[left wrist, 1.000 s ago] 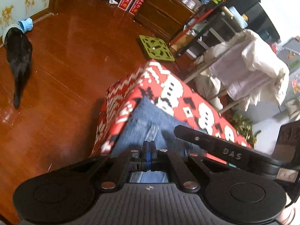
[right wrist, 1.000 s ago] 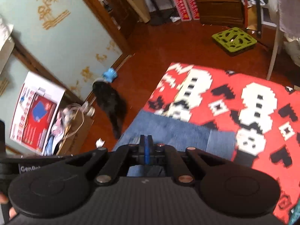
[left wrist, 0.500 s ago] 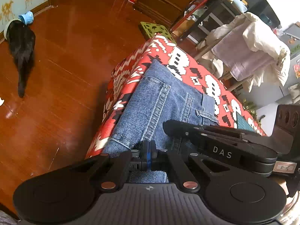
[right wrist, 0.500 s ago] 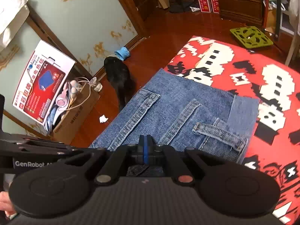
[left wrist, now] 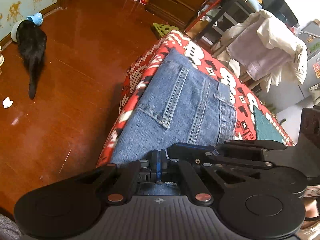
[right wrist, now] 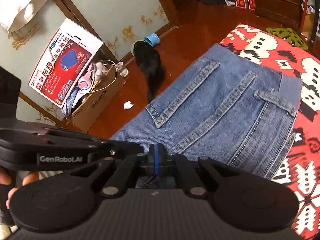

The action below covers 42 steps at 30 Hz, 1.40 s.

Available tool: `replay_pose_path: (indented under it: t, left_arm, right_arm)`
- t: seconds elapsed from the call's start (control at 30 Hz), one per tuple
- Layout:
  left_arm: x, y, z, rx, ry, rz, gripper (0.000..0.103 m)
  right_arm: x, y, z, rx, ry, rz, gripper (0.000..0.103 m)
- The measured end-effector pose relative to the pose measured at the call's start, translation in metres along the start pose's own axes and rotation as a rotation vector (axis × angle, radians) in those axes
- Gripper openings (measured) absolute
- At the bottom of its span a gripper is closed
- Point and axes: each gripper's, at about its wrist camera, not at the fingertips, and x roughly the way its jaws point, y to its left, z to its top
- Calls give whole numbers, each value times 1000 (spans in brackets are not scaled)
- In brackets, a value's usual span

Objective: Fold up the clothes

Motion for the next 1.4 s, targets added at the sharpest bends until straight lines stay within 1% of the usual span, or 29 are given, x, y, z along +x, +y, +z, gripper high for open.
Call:
replay_pose_path:
  t: [0.1, 0.2, 0.27, 0.43, 0.57, 0.63, 0.7, 0.73, 0.83, 0.93, 1.03, 1.17, 1.27, 1.4]
  left_arm:
    - [-3, -3, -4, 26, -8, 10, 1]
    - [-6, -3, -9, 44, -11, 18, 1]
    - [-7, -1, -13, 38, -12, 16, 1]
    - [-8, 1, -18, 30, -26, 15, 2]
    - [-10, -3, -24, 58, -34, 32, 2]
    - [-11, -4, -27, 70, -33, 40, 2]
    - [-9, -2, -32, 66, -7, 58, 1]
    - [-8, -1, -36, 68, -7, 64, 1]
    - [-17, -5, -41, 90, -48, 52, 0]
    - [-29, -12, -44, 108, -95, 27, 0]
    - [-36, -26, -40, 127, -141, -12, 0]
    - [-26, -40, -28, 129, -151, -43, 0]
    - [-9, -45, -24, 130, -128, -39, 0]
    - [6, -48, -30, 149, -108, -20, 1]
  right_arm:
    - [-8, -3, -3, 55, -5, 15, 0]
    - [-20, 0, -9, 33, -10, 13, 0]
    - [-25, -1, -14, 30, -5, 17, 0]
    - [-35, -8, -29, 47, -7, 31, 0]
    - [-43, -15, -40, 61, -11, 40, 0]
    - [-45, -18, -45, 60, -15, 36, 0]
    - [-48, -21, -48, 68, -19, 30, 0]
    - [-50, -23, -50, 75, -20, 27, 0]
    - [-56, -30, -53, 112, -14, 28, 2]
    - [-67, -30, -59, 101, -37, 22, 2]
    - [-74, -27, -61, 85, -67, 13, 2]
    - [-76, -21, -54, 77, -102, 4, 2]
    - [-70, -14, -48, 53, -120, -9, 2]
    - [-51, -12, -48, 26, -100, -45, 1]
